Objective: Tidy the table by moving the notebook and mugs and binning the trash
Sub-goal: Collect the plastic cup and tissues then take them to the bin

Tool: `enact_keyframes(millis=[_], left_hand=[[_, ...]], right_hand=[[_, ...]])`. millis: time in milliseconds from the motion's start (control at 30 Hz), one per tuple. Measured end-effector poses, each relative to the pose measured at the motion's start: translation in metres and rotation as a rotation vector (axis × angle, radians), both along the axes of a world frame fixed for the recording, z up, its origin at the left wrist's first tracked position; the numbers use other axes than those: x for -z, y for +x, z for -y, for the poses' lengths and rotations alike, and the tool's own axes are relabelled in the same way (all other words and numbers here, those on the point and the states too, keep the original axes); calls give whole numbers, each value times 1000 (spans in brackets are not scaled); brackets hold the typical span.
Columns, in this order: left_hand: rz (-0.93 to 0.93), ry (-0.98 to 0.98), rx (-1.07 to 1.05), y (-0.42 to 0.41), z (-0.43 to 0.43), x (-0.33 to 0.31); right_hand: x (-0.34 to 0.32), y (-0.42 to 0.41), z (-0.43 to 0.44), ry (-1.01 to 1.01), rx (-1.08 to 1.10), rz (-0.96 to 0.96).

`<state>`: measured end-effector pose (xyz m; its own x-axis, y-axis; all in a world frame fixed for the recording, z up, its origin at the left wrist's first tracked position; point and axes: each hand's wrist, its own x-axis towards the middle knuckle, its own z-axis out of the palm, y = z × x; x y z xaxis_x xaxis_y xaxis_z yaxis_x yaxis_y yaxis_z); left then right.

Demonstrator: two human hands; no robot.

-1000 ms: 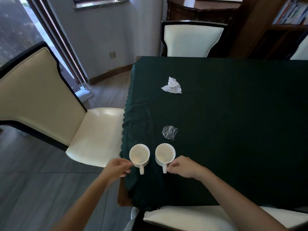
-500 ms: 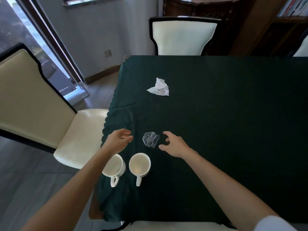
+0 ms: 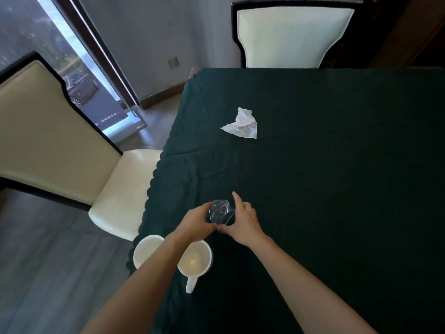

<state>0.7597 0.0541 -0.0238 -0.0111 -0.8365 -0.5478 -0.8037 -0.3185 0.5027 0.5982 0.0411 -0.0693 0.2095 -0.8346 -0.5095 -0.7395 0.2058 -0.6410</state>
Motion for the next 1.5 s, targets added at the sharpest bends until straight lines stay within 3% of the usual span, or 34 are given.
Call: enact_keyframes(millis=[133, 267, 533, 700, 900, 1167, 1300, 1500], left_hand=[[-48, -14, -53, -4, 3, 2], [7, -37, 68, 1, 11, 2], [-51, -347, 108, -4, 38, -2], [-83, -474, -53, -12, 52, 2], [-188, -374, -276, -5, 80, 21], [-425, -222, -527, 15, 110, 44], [-515, -207, -598, 20, 121, 44], [-536, -178, -628, 30, 128, 47]], right_hand=[[3, 5, 3, -66, 23, 55], [-4, 2, 12, -76, 122, 125], [-46, -10, 57, -68, 113, 205], [-46, -6, 94, -26, 160, 219], [-39, -5, 146, 88, 108, 313], [-14, -10, 259, -308, 187, 9], [0, -3, 299, -153, 125, -141], [20, 9, 322, -102, 69, -221]])
